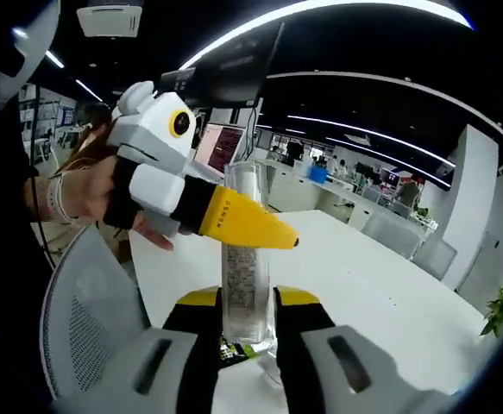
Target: Arrange the skincare products in the storage area until every visible bottle or jar stands upright without overlapping.
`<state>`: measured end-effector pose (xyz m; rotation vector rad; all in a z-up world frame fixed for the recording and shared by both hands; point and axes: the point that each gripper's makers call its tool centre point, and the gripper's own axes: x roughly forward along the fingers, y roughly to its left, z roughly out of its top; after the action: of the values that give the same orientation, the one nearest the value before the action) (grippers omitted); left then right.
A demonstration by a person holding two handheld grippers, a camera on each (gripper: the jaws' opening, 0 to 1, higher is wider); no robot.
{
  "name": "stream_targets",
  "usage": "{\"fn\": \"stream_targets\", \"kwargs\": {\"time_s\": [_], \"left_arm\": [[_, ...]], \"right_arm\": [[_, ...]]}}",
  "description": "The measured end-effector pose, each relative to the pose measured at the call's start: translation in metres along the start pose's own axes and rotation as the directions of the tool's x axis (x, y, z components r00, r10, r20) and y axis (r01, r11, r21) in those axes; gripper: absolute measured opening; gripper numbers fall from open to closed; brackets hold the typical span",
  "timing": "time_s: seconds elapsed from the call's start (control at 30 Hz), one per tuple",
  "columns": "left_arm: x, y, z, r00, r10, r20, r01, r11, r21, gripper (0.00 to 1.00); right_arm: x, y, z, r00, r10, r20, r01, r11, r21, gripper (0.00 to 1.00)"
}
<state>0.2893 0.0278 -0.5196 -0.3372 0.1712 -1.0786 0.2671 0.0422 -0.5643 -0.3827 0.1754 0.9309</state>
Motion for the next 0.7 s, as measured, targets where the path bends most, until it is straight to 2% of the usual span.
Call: {"fn": "stream_targets", "kwargs": {"time_s": [0.03,0.07,0.1,0.13,0.2,0.3,0.4,0.5,0.6,0.7], "left_arm": [[-0.001,-0.003,0.001,1.000,-0.020,-0.003,0.020,0.999,0.025,0.18],[-0.005,-0.010,-0.002,0.997,-0.065,-0.039,0.066,0.997,0.046,0.18],[-0.006,-0.012,-0.003,0.995,-0.079,-0.055,0.084,0.992,0.091,0.18],[-0.009,-0.016,-0.005,0.991,-0.099,-0.086,0.109,0.987,0.121,0.18],[-0.012,-0.026,-0.006,0.982,-0.155,-0.109,0.168,0.977,0.131,0.18],[-0.017,-0.035,-0.010,0.962,-0.218,-0.163,0.244,0.956,0.165,0.18],[-0.021,-0.048,-0.012,0.937,-0.294,-0.186,0.330,0.921,0.207,0.18],[-0.022,-0.055,-0.015,0.920,-0.333,-0.205,0.373,0.905,0.203,0.18],[-0.023,-0.062,-0.019,0.897,-0.381,-0.223,0.423,0.887,0.185,0.18],[-0.023,-0.066,-0.019,0.885,-0.412,-0.219,0.451,0.874,0.181,0.18]], "right_arm": [[0.000,0.003,0.001,1.000,0.024,0.013,-0.024,1.000,0.013,0.23],[-0.001,0.009,0.002,0.998,0.063,0.020,-0.064,0.998,0.013,0.23],[-0.002,0.013,0.000,0.995,0.099,0.017,-0.100,0.994,0.035,0.23],[-0.003,0.013,-0.001,0.994,0.107,0.018,-0.108,0.993,0.046,0.23],[-0.005,0.023,0.002,0.983,0.176,0.046,-0.179,0.981,0.071,0.24],[-0.008,0.030,0.002,0.969,0.239,0.057,-0.243,0.967,0.075,0.23],[-0.011,0.038,0.002,0.947,0.312,0.075,-0.318,0.944,0.083,0.23],[-0.014,0.042,0.001,0.935,0.345,0.081,-0.352,0.932,0.090,0.23],[-0.015,0.047,0.000,0.923,0.376,0.084,-0.383,0.919,0.093,0.22],[-0.018,0.050,0.001,0.914,0.395,0.098,-0.404,0.909,0.100,0.22]]}}
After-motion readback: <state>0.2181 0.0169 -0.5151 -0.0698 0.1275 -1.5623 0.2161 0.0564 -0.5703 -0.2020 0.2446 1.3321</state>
